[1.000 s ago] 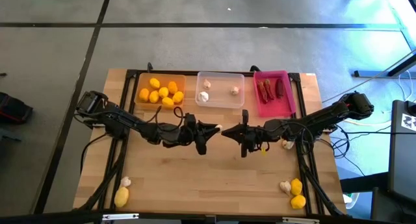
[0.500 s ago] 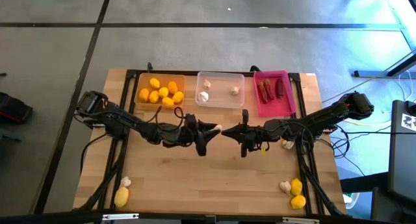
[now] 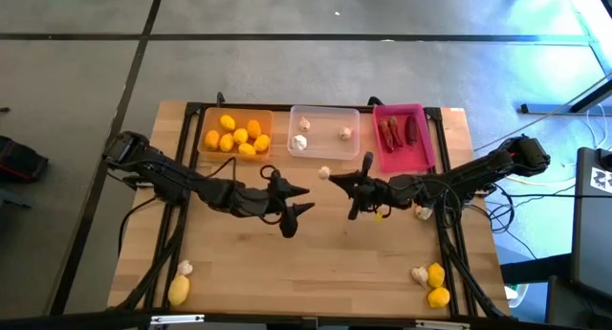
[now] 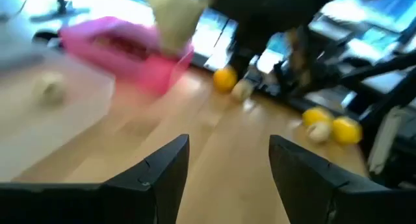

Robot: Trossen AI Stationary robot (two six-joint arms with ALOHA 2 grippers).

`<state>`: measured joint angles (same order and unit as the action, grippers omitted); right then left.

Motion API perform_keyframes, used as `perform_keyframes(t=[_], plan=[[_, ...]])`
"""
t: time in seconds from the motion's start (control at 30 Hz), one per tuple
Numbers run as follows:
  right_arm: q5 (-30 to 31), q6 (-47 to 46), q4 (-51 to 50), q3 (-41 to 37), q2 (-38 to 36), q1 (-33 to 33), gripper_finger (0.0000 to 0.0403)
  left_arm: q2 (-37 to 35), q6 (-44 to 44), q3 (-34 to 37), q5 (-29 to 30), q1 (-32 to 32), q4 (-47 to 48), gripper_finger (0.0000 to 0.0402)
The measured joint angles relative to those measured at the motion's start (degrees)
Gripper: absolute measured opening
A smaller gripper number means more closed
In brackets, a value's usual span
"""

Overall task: Sort produce into baskets
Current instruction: Put the white garlic into the transparent bin

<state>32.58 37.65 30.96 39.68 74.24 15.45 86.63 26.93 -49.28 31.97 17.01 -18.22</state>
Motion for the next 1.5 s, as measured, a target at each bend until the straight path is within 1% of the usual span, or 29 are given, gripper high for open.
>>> perform_keyframes(t=[0.2,0.3,0.43,0.53,0.67,0.93,1.07,1.17,1.33,1.5], plan=[[0.41,-1.64,-2.37,0.00,-0.04,-4.64,0.0004,0.04,5.44,0.02,0.04,0.02,6.91,0.0207],[-0.11,-4.24,-5.01,0.00,-0.04,-8.41,0.0004,0.04,7.03,0.02,0.25,0.23,7.35,0.0207],[-1.36,-7.68,-10.49,0.00,-0.04,-14.27,0.0004,0.04,6.45,0.02,0.26,0.72,6.45,0.0208],[-4.66,-10.90,-15.43,0.00,-0.04,-19.26,0.0004,0.04,5.51,0.02,0.51,1.00,6.46,0.0208],[-10.50,-16.03,-20.39,0.00,-0.04,-25.97,0.0004,0.04,5.30,0.02,1.77,1.01,6.52,0.0208],[-23.33,-24.85,-25.00,0.00,-0.04,-37.24,0.0004,0.07,2.19,0.02,1.99,0.03,6.93,0.0208],[-26.31,-27.08,-25.12,0.00,0.69,-40.47,0.0004,0.07,0.42,0.02,1.99,-0.96,6.94,0.0208],[-27.76,-27.37,-24.61,0.00,2.54,-42.23,0.0004,0.07,-0.59,0.02,2.00,-1.81,7.11,0.0208],[-28.15,-27.21,-24.55,0.00,7.21,-44.04,0.0004,0.07,-1.96,0.02,1.99,-2.76,7.33,0.0208],[-28.15,-27.17,-24.63,0.00,11.28,-44.01,0.0004,0.07,-2.26,0.02,1.99,-2.93,7.35,0.0208]])
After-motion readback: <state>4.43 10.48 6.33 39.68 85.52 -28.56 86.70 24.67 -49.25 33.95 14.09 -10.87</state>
